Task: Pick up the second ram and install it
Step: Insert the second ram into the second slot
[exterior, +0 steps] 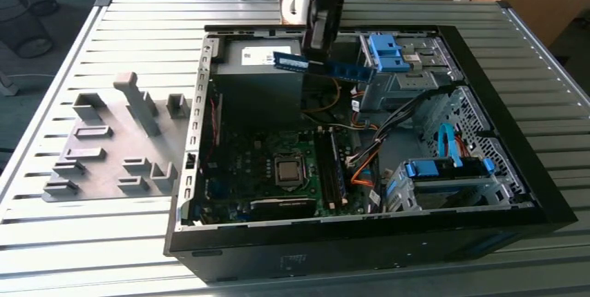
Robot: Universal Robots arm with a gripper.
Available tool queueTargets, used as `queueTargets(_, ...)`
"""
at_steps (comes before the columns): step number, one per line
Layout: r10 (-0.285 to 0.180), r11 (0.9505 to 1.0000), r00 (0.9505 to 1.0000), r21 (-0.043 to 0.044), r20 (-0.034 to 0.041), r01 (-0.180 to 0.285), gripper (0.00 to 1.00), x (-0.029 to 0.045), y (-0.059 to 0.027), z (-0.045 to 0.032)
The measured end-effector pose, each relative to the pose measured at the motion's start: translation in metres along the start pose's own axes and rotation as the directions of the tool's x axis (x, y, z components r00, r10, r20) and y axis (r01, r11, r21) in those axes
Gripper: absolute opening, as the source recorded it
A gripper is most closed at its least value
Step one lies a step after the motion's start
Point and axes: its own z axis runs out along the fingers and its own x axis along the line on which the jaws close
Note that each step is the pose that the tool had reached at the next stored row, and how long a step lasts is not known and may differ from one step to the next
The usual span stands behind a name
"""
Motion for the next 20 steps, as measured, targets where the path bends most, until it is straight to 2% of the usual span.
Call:
queueTargets(5, 0.083, 0.9965, 0.9965, 0.0034, 0.0015, -0.083, 0.14, 0.0001, 0.0000, 0.0014)
queueTargets(14, 0.146, 0.9893, 0.9893, 0.0061, 0.0031, -0.146, 0.14, 0.0001, 0.0000, 0.0028)
queueTargets(16, 0.174, 0.9846, 0.9847, 0.0072, 0.0036, -0.174, 0.14, 0.0001, 0.0000, 0.0034)
queueTargets(20, 0.245, 0.9696, 0.9696, 0.0099, 0.0054, -0.245, 0.14, 0.0002, -0.0001, 0.0051)
